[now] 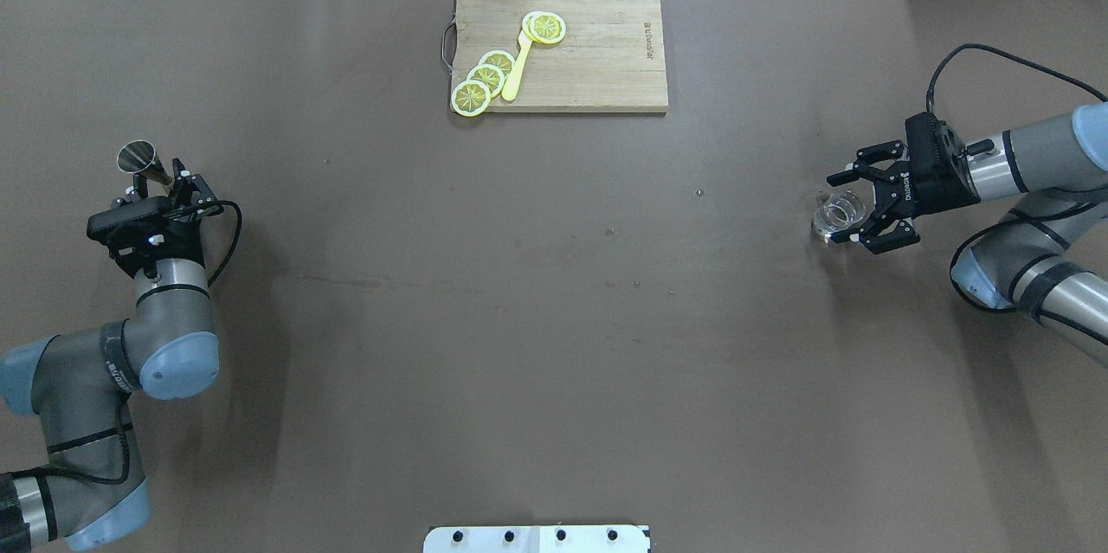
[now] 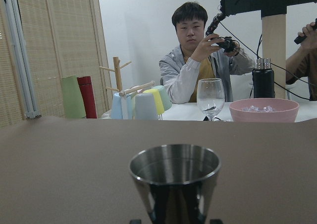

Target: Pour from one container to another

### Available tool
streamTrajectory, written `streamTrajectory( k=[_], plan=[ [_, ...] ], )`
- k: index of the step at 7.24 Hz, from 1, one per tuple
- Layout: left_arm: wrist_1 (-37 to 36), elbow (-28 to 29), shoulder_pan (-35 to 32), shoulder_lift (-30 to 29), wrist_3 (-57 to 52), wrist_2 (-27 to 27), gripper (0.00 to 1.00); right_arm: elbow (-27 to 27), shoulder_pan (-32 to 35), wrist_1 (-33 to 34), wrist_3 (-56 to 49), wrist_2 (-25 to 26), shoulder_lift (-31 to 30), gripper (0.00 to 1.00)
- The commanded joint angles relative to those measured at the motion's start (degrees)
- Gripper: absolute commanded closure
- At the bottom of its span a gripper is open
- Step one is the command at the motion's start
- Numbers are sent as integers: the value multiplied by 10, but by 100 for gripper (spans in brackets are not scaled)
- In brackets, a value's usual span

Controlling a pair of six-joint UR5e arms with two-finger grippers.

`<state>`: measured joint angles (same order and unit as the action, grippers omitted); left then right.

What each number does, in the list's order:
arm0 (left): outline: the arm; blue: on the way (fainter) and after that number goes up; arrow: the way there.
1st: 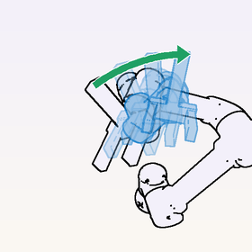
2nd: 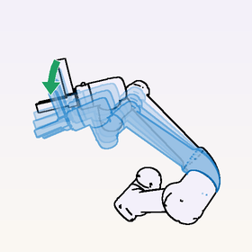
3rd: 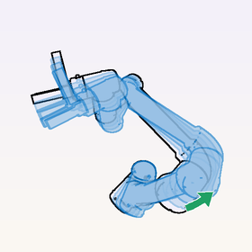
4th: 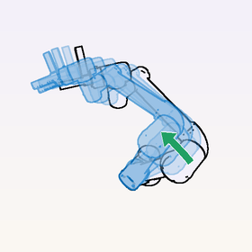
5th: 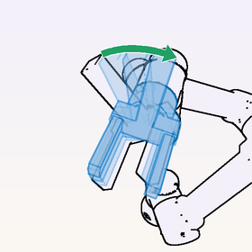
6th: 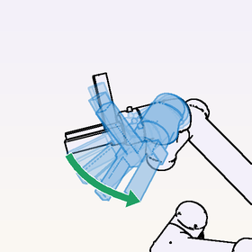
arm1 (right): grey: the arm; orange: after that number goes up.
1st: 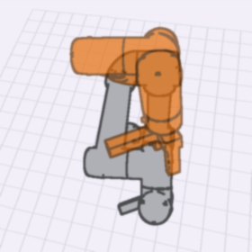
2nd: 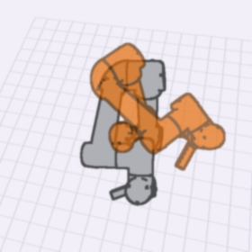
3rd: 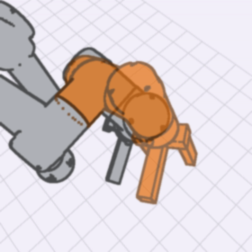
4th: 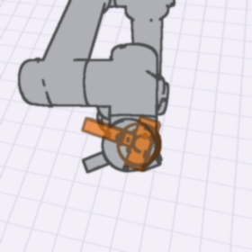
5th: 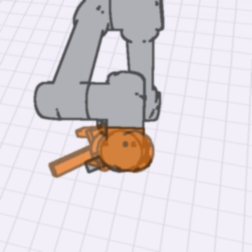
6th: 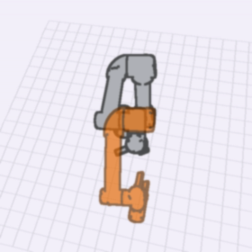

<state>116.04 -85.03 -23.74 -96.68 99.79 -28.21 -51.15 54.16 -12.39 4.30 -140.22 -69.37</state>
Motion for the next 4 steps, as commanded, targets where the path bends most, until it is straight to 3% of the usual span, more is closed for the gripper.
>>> streamTrajectory(
  k=[1, 3, 4],
  plan=[
    [1, 0, -1, 1, 0, -2, 53, -1, -3, 0, 1, 13, 1, 4],
    [0, -1, -2, 1, -6, -5, 90, -1, -5, 0, 1, 21, 2, 6],
    [-2, -12, -9, 2, -14, -6, 100, -1, -8, 0, 0, 28, 2, 8]
  ],
)
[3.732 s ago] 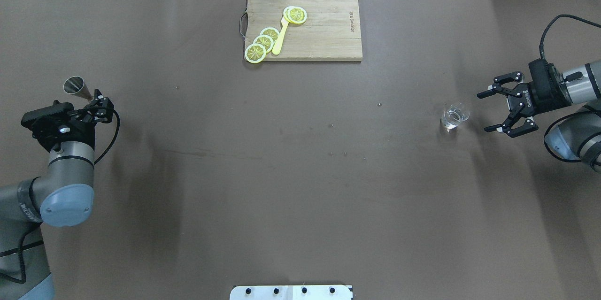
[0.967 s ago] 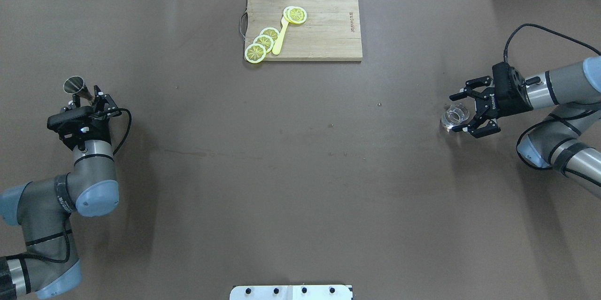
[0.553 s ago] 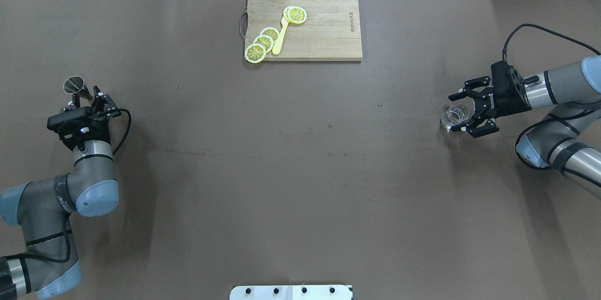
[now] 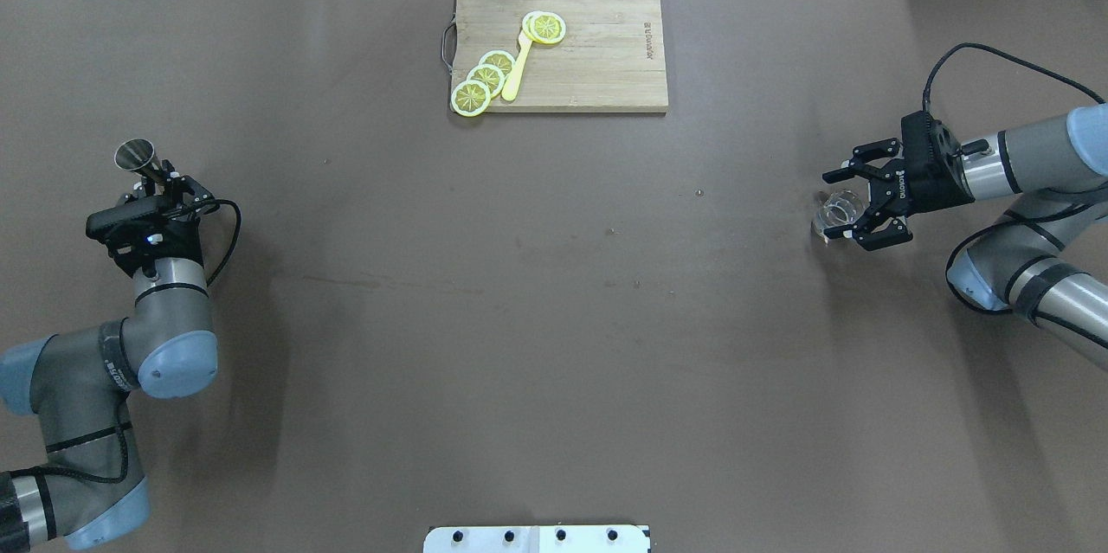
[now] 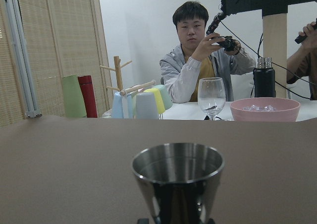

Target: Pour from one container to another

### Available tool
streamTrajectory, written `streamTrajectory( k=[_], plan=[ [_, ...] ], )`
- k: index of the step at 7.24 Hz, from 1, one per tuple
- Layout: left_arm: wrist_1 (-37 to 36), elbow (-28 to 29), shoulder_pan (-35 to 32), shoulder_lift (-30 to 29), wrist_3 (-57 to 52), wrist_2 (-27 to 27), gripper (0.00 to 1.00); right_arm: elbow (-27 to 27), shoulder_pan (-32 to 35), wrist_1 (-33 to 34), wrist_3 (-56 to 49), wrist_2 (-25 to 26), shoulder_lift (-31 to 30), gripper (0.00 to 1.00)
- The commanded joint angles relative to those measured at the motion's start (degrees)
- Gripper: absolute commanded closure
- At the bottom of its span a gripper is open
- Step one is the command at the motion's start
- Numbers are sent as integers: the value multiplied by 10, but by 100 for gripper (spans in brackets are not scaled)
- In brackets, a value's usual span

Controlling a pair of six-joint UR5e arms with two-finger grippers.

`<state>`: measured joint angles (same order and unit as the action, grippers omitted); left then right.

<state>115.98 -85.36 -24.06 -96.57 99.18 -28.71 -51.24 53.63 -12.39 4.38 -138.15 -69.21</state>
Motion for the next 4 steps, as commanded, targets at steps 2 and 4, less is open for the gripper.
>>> streamTrajectory(
  k=[2, 4],
  plan=[
    [6, -57, -21, 7, -109, -1, 100, -2, -11, -1, -1, 16, 0, 8],
    [27, -96, -58, 8, -140, -75, 100, -4, -13, -1, -1, 17, 0, 8]
  ],
)
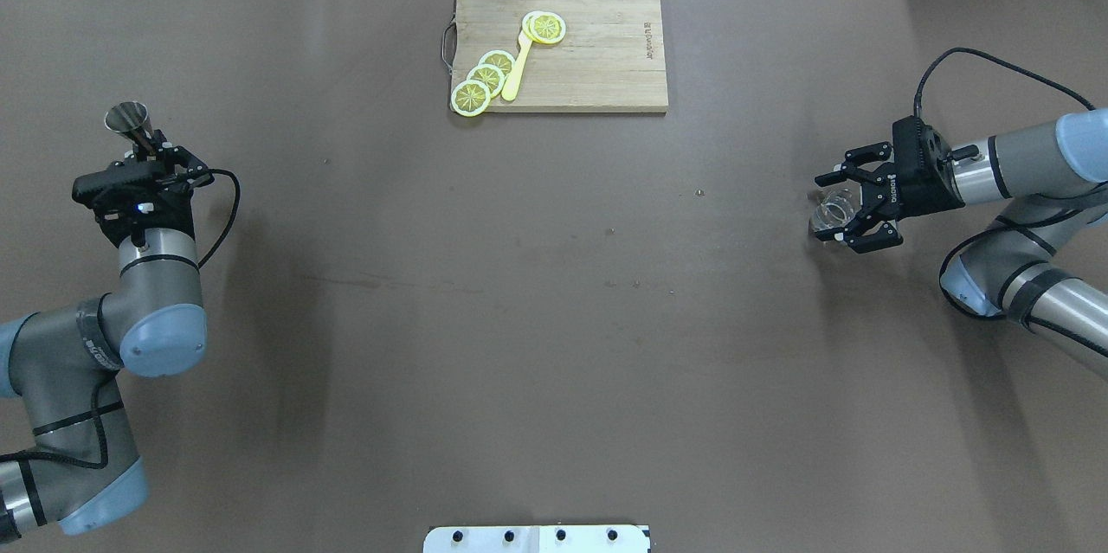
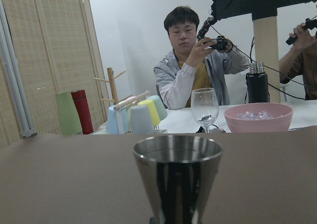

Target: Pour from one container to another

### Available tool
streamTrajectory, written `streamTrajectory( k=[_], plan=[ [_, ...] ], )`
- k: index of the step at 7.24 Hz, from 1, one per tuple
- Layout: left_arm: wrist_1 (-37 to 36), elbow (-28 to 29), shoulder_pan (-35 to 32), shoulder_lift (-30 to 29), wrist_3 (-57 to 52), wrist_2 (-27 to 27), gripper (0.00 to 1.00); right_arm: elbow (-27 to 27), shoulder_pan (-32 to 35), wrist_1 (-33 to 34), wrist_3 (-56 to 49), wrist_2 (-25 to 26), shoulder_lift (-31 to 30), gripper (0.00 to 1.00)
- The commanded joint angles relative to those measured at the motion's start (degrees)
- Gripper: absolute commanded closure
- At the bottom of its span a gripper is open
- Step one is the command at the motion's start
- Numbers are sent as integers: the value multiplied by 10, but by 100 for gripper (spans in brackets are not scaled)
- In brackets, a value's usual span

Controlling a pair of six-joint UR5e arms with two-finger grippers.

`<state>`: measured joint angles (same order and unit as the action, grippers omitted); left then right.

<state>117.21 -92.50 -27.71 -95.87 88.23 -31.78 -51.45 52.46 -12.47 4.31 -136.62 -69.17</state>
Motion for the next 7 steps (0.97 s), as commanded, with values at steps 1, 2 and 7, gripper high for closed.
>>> streamTrajectory(
  k=[1, 2, 7],
  plan=[
    [81, -31, -21, -5, -113, -64, 100, -1, -2, 0, -1, 1, -1, 9],
    [133, -27, -20, -21, -174, -65, 100, -1, -2, -1, -1, 1, -1, 9],
    [300, -11, -15, -140, -437, -195, 100, -14, -1, -5, -1, -1, -14, 10]
  ],
)
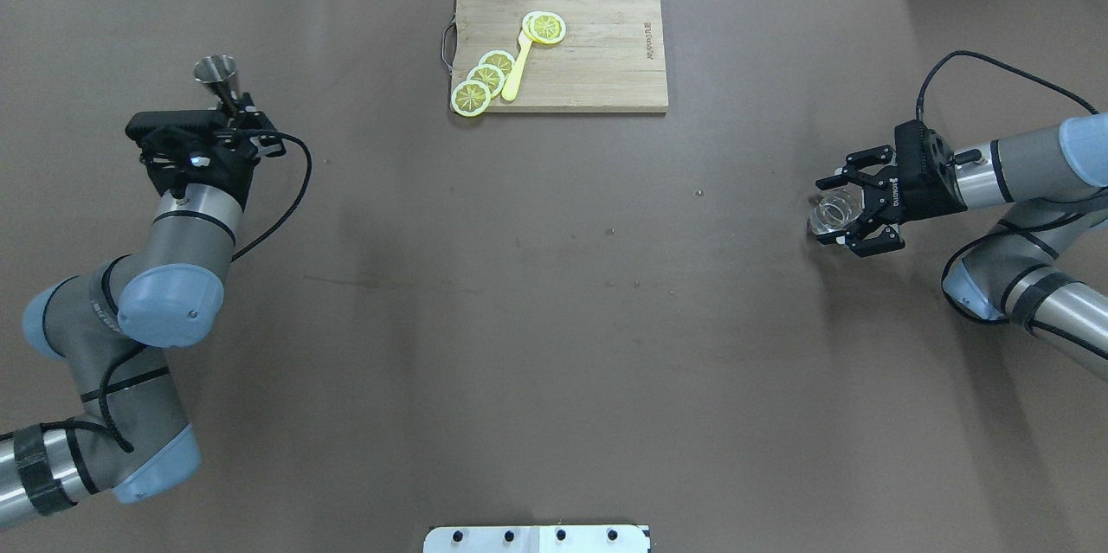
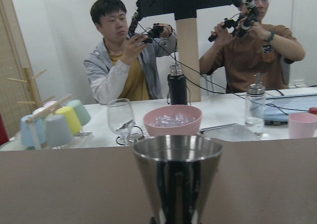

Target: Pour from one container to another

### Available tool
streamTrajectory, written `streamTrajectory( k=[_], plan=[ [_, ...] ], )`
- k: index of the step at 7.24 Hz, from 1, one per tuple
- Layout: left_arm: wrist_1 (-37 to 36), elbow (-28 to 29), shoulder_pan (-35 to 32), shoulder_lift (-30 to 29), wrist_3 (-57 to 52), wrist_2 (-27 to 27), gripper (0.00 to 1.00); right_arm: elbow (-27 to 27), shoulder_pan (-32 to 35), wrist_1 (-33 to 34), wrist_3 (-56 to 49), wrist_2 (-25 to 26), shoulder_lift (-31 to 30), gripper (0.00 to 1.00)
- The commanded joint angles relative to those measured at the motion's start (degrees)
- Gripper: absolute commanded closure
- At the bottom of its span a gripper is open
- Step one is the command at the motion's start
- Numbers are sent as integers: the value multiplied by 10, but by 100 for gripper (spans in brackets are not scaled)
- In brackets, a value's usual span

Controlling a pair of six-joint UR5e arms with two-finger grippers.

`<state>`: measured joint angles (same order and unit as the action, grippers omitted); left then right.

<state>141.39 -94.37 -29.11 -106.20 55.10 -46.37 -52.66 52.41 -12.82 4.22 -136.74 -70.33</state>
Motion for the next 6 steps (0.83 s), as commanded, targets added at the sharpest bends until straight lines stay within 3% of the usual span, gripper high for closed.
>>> streamTrajectory(
  k=[1, 5, 6],
  plan=[
    [75, 12, 1, -66, -161, -74, 100, -2, 1, -1, 0, -1, -3, 11],
    [116, 57, 4, -124, -188, -192, 100, -1, -1, -1, 0, 1, -5, 16],
    [119, 66, 18, -138, -189, -192, 100, -1, -2, -1, 0, 1, -5, 17]
  ],
)
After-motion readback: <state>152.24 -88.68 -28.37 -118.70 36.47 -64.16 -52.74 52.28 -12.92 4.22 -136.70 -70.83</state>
